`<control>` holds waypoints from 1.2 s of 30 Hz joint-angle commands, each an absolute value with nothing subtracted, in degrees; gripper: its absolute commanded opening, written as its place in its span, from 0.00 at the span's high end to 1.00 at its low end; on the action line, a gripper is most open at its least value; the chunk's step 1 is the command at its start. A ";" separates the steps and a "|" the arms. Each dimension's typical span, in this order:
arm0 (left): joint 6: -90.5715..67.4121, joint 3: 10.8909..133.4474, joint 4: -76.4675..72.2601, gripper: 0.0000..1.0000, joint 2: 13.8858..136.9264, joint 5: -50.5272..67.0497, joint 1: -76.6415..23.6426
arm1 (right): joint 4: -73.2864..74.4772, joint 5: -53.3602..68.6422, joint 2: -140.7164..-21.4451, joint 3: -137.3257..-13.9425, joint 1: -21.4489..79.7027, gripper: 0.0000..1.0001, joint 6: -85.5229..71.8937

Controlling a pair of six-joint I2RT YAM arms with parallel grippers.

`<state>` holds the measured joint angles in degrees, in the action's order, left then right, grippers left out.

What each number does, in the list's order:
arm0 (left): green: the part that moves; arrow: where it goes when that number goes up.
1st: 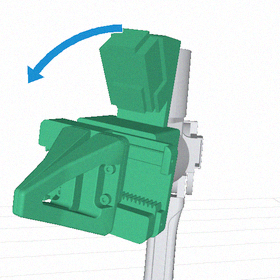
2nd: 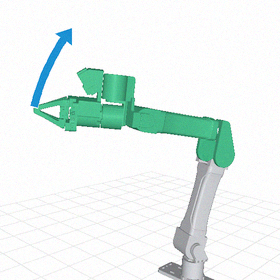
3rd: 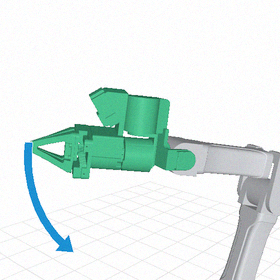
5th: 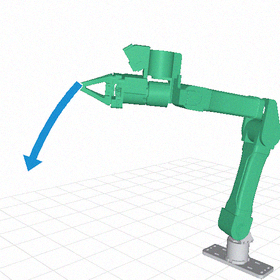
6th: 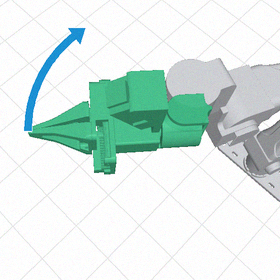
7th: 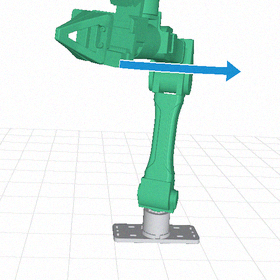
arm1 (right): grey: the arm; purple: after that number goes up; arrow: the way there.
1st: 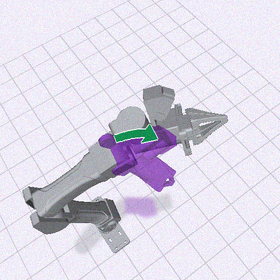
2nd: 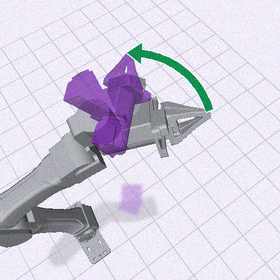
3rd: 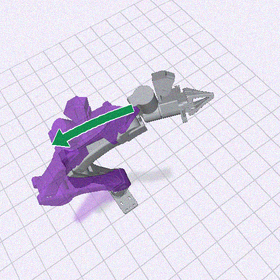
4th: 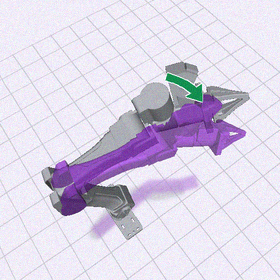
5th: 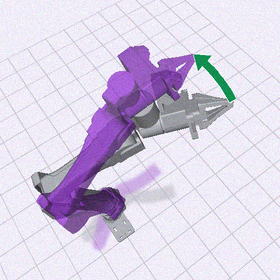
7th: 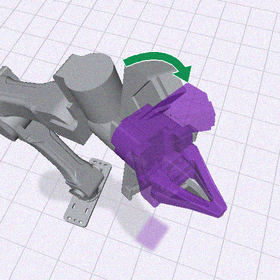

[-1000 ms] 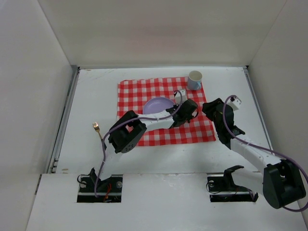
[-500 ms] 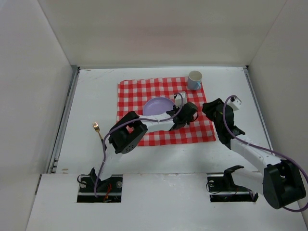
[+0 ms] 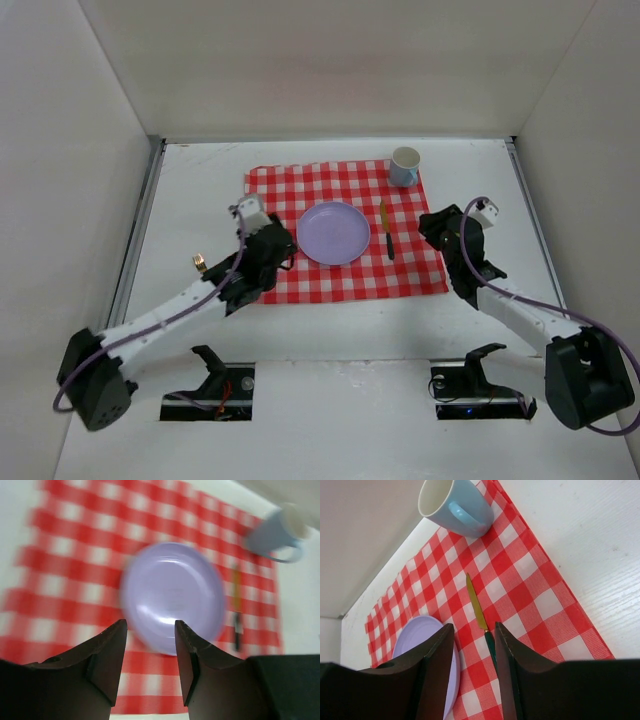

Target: Set the dinner table for one person

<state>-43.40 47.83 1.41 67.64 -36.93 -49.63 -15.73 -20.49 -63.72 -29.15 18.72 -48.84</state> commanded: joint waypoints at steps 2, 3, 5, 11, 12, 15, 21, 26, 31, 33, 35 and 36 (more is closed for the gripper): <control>-48.06 37.98 26.24 0.60 53.47 -42.98 -41.98 | -21.80 -18.54 -65.91 -29.79 20.34 0.56 -47.37; -49.64 36.49 30.54 0.60 50.13 -42.28 -39.18 | -21.80 -18.28 -66.70 -30.14 20.43 0.56 -47.29; -51.85 33.33 36.10 0.59 45.55 -40.70 -33.03 | -21.80 -18.19 -67.93 -30.58 20.70 0.56 -47.20; -54.50 26.64 35.52 0.59 47.63 -31.13 -17.29 | -21.45 -17.23 -68.29 -30.94 20.78 0.55 -46.85; -53.71 25.93 34.03 0.59 47.98 -30.33 -16.22 | -21.36 -16.88 -67.77 -30.94 20.78 0.55 -46.85; -51.77 24.70 29.98 0.59 48.51 -28.22 -14.98 | -21.36 -16.79 -66.54 -30.85 20.87 0.54 -46.67; -48.26 25.31 26.63 0.59 52.90 -27.77 -14.72 | -21.27 -16.44 -67.06 -31.11 20.96 0.54 -46.58; -47.37 26.02 26.11 0.59 55.63 -26.72 -12.35 | -21.09 -16.17 -65.75 -30.85 21.05 0.54 -46.58; -46.85 26.37 25.14 0.60 57.74 -26.11 -11.38 | -21.09 -16.17 -63.72 -30.06 21.05 0.54 -46.76; -46.67 26.02 23.39 0.61 58.88 -25.67 -12.08 | -21.09 -16.17 -63.37 -29.88 21.05 0.54 -46.76; -46.67 25.40 21.54 0.63 61.07 -24.88 -12.35 | -21.09 -16.17 -63.28 -29.88 21.05 0.54 -46.76; -46.58 24.97 20.66 0.66 61.95 -24.44 -12.35 | -21.09 -16.17 -63.19 -29.88 21.05 0.54 -46.67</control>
